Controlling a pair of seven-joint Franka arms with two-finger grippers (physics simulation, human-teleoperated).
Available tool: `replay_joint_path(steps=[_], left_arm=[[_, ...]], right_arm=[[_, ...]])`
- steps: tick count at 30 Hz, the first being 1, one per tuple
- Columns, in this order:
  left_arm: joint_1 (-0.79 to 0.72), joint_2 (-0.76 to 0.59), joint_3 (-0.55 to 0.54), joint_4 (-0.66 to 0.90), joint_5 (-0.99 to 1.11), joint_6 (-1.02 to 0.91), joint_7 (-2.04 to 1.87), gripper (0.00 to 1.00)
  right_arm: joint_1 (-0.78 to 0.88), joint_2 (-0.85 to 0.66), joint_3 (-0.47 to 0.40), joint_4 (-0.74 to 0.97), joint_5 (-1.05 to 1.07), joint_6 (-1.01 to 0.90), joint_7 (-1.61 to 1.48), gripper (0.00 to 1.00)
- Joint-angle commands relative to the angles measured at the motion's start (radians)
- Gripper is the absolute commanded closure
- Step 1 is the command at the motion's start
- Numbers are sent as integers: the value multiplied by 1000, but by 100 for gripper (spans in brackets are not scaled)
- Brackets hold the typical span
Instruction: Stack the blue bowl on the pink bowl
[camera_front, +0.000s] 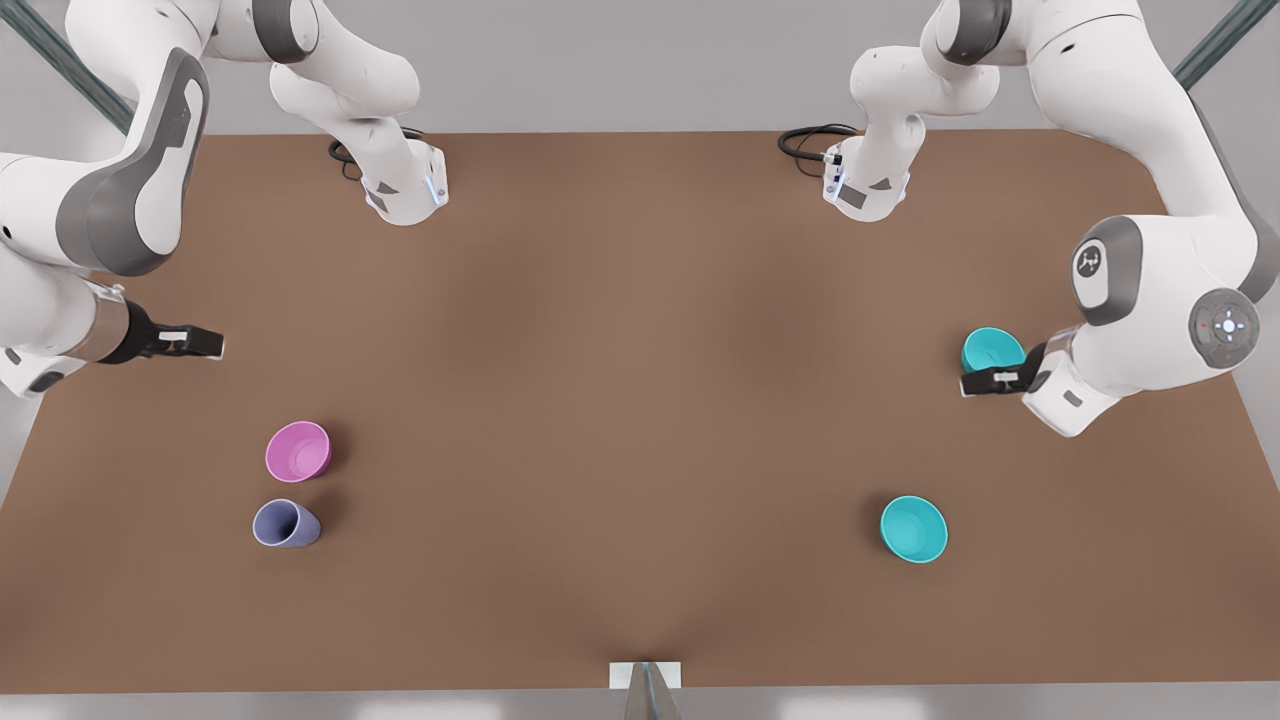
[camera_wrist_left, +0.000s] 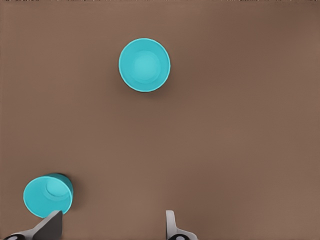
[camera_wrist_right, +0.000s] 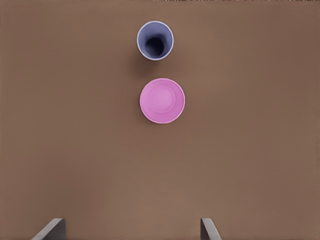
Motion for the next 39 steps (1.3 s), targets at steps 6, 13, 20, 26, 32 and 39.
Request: replay_joint_path(steps=[6, 13, 20, 26, 32, 39], left_arm=[[0, -3, 1, 13, 10, 25, -23, 0], [2, -15, 2, 12, 9, 20, -23, 0], [2, -18, 2, 12, 9, -9, -25, 0], [16, -38, 8, 12, 27, -46, -23, 0], [19, -76, 2, 5, 28, -61, -23, 0], [20, -73, 2, 7, 30, -57, -23, 0]], right_arm=[[-53, 46, -3, 3, 42, 24, -74, 0], [-165, 243, -1, -131, 120, 401, -79, 0], [-216, 264, -1, -369, 264, 849, -229, 0], [-213, 299, 3, -481, 355, 897, -231, 0], [-208, 304, 6, -583, 416, 950, -237, 0], [-187, 309, 6, -604, 415, 937, -238, 69]])
